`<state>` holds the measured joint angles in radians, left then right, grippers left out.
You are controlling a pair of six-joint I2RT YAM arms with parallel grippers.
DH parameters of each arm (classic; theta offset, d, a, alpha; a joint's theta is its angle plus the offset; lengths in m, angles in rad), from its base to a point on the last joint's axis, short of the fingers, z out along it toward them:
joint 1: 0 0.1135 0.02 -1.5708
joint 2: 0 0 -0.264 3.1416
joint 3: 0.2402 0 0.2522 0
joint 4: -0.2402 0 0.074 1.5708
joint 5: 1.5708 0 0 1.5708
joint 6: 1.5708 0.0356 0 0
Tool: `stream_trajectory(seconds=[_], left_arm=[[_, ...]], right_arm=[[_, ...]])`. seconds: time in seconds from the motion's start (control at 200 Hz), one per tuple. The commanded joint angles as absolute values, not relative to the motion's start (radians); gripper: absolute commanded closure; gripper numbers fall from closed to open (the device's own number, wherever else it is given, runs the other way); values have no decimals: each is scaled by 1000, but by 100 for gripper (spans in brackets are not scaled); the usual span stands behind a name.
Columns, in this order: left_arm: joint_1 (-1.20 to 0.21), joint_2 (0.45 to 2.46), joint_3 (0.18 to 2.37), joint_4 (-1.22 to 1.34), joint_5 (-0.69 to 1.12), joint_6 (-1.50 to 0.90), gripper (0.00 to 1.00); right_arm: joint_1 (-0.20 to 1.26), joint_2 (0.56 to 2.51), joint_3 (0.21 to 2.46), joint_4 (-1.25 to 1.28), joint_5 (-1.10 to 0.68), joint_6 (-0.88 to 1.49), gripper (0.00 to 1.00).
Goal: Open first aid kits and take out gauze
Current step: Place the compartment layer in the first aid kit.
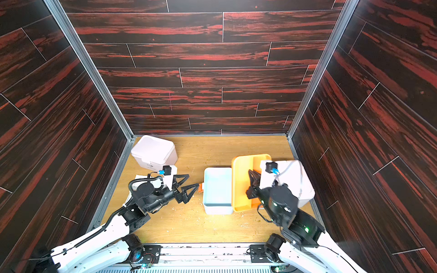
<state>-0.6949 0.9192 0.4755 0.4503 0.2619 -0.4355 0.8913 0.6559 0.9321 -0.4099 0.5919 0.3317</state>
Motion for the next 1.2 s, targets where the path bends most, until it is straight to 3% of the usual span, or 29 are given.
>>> stream_trajectory(seconds=[0.0, 0.385, 0.596, 1.191], left_arm=[[-697, 952, 490, 483, 296, -472, 0], [-688, 945, 402, 477, 223, -440, 0], [-687, 927, 390, 481, 196, -435, 0], [-689, 896, 391, 460, 202, -411, 0]], right_arm=[[894, 785, 1032, -465, 508, 388, 100], [872, 1397, 1425, -816, 407, 581, 100], [868, 1659, 1628, -989, 468, 725, 100], [829, 1774, 1542, -924, 418, 721, 100]])
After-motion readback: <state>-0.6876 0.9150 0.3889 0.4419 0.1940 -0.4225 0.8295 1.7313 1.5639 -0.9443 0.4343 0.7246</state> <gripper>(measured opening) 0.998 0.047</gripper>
